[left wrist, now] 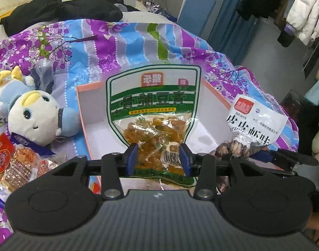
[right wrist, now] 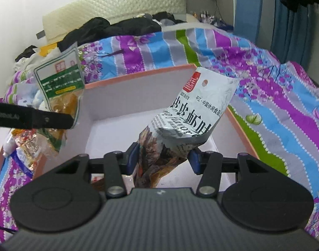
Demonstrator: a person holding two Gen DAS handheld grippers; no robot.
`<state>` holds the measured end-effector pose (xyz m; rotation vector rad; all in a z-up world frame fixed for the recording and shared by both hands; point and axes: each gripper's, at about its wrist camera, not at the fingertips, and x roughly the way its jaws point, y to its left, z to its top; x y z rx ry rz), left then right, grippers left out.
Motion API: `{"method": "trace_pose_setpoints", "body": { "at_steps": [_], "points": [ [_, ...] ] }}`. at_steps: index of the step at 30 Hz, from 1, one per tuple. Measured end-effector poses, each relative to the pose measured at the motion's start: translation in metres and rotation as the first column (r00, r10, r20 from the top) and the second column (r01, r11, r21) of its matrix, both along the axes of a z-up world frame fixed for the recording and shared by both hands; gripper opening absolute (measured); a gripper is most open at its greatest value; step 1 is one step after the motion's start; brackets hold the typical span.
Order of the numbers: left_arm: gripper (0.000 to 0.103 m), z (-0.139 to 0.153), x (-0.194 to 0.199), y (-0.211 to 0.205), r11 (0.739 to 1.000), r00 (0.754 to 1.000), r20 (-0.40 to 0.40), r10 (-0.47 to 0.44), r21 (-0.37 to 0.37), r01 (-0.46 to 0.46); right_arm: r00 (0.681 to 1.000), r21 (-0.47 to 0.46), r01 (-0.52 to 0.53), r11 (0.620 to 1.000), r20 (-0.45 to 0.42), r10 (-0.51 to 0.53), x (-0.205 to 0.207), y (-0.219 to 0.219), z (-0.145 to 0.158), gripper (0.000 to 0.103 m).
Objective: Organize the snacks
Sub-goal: 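Open both tools to drop the bags into the pink box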
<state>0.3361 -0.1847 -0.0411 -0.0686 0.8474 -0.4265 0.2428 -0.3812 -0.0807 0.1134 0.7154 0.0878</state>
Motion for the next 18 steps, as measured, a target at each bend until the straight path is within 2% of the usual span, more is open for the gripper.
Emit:
{"method": "trace_pose_setpoints", "body": {
  "at_steps": [4,5,6,7,11,18],
  "points": [
    [0.058,-0.001,0.002,-0.002,1.000,1.000,0.001,-0.010,0.012,0.010,1.000,0.015,0.002,1.000,-0.016,-0.002,0.003,0.000,-0.002,0.057],
    [0.060,0.000,0.002,-0.001,1.000,1.000,0.005,-0.007,0.009,0.007,1.000,0.016,0.008,1.000,-0.017,-0.008,0.002,0.001,-0.002,0.061],
    [0.062,0.001,0.000,0.000,1.000,1.000,0.007,-0.008,0.002,0.008,1.000,0.013,0.014,1.000,-0.017,-0.014,0.000,0.001,-0.001,0.072],
    [0.065,0.004,-0.004,0.002,1.000,1.000,0.010,-0.010,-0.004,0.010,1.000,0.012,0.017,1.000,-0.014,-0.017,-0.001,0.001,0.000,0.077],
    [0.066,0.021,-0.019,0.012,1.000,0.999,0.037,-0.002,-0.014,0.003,1.000,0.042,0.021,0.999,-0.008,-0.020,-0.015,0.001,0.009,0.077],
    [0.067,0.060,-0.067,0.030,1.000,0.994,0.114,0.000,-0.024,0.003,0.997,0.043,0.028,0.999,0.068,-0.031,-0.050,0.012,0.045,0.077]
  ]
}}
